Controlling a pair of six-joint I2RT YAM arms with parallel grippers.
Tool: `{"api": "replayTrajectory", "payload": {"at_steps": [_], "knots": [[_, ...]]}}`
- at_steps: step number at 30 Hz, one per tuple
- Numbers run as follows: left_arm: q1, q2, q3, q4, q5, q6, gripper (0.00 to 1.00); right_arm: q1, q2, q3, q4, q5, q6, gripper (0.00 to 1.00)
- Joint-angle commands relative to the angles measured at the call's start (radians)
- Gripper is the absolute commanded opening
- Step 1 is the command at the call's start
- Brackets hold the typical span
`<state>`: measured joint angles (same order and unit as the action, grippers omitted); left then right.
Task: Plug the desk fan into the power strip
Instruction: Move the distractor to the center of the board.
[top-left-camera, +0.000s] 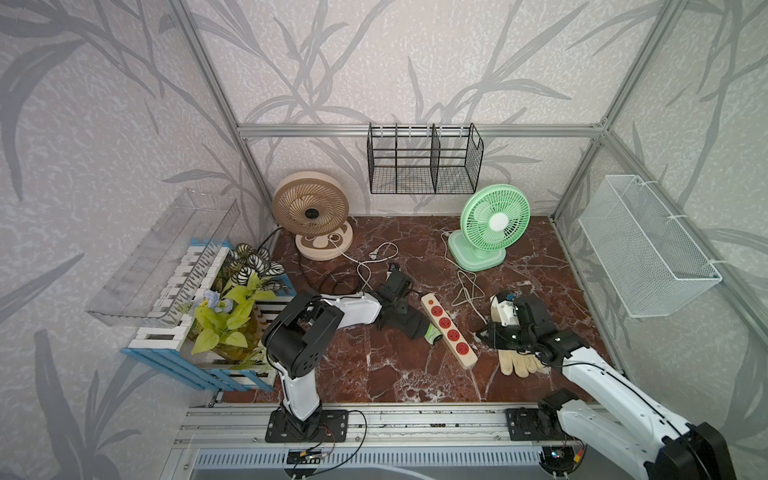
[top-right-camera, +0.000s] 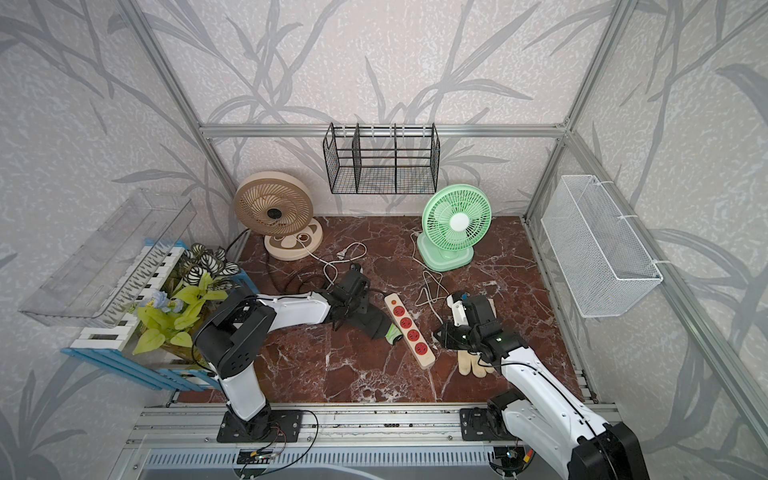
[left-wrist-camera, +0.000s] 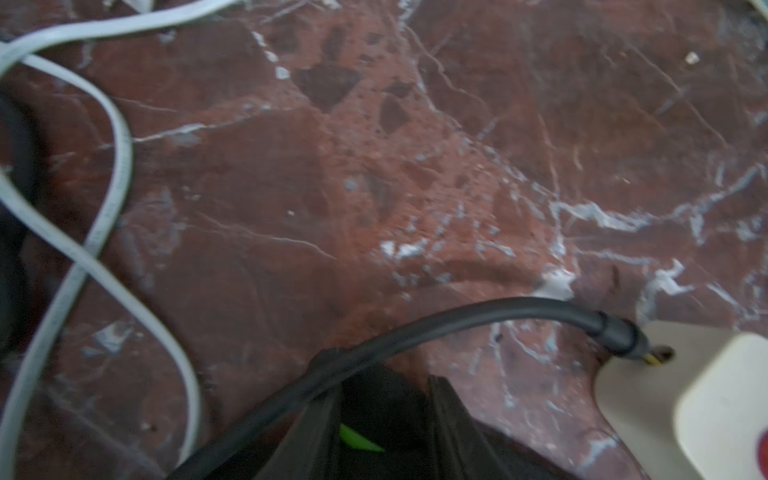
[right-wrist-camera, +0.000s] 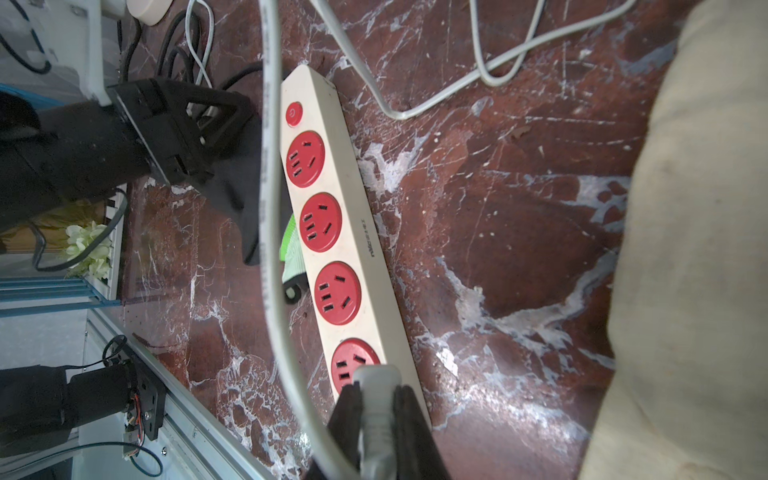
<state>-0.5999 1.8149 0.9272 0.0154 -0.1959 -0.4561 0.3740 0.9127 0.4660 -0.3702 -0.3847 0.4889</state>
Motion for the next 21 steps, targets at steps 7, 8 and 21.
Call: {"api": "replayTrajectory", "payload": {"at_steps": [7, 8, 21], "knots": [[0.185, -0.042, -0.081, -0.072, -0.067, -0.044, 0.37, 0.06, 0.03, 0.014, 0.037, 0.032, -0.012, 0.0], [0.202, -0.048, -0.088, -0.069, -0.069, -0.047, 0.37, 0.065, 0.035, 0.016, 0.039, 0.034, -0.013, 0.0], [0.197, -0.334, -0.2, -0.033, -0.129, -0.074, 0.66, 0.078, 0.034, 0.062, -0.018, 0.163, 0.005, 0.0]]}}
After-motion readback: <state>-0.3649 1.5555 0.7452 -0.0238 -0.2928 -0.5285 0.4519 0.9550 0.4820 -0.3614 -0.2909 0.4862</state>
